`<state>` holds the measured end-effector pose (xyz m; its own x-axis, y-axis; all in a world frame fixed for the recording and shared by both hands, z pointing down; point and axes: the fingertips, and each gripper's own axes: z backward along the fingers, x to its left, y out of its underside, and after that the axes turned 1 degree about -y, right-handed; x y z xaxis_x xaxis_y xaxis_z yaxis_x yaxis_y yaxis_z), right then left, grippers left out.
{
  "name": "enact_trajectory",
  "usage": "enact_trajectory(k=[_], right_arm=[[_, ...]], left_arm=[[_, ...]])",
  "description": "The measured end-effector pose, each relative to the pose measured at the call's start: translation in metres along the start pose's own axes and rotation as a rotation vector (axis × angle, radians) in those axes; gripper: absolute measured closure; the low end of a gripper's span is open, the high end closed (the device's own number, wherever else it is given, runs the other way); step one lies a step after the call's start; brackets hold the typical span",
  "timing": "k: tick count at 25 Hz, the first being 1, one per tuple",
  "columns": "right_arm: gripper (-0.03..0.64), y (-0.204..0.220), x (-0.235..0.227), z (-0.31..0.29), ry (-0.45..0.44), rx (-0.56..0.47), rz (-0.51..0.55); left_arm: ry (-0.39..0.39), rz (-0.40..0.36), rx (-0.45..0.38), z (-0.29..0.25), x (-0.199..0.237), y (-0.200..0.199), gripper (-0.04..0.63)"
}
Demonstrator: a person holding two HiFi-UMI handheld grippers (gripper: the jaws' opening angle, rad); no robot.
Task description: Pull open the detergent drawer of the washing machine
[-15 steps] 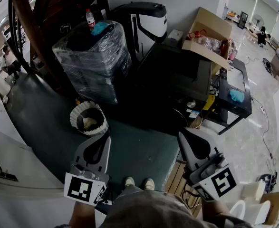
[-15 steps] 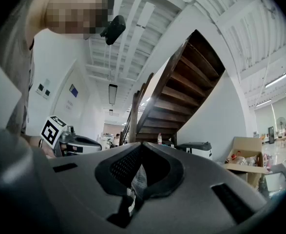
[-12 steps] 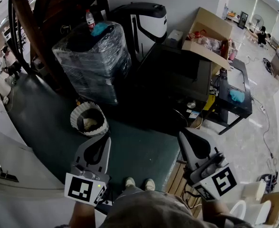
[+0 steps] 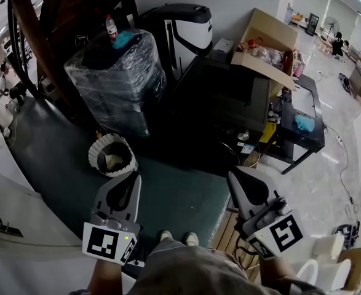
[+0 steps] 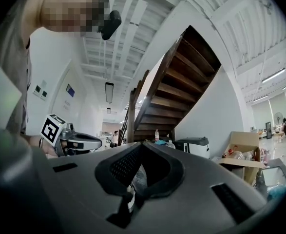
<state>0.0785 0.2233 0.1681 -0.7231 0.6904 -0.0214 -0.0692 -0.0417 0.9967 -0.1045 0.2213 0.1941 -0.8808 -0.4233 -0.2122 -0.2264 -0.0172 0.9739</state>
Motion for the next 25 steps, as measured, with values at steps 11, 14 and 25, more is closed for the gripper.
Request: enact_trajectory(k=[11,14,25], right_arm=[[0.586,0.019,-0.016,0.010,0.023,0.062,0.008],[0.586,0.024,-0.023,0.004,0.037,0.072,-0.003],[0.586,0.050,-0.059,-0.040,0.059,0.133,-0.002]], left_arm=[[-0.023,0.032,0.009,-0.021,-0.002,0.003,0.213],[-0.016,0.030,0.016,-0.029,0.001,0.005,0.212],[0.027,0.086,0.026,-0.087,0.023,0.026,0.212]])
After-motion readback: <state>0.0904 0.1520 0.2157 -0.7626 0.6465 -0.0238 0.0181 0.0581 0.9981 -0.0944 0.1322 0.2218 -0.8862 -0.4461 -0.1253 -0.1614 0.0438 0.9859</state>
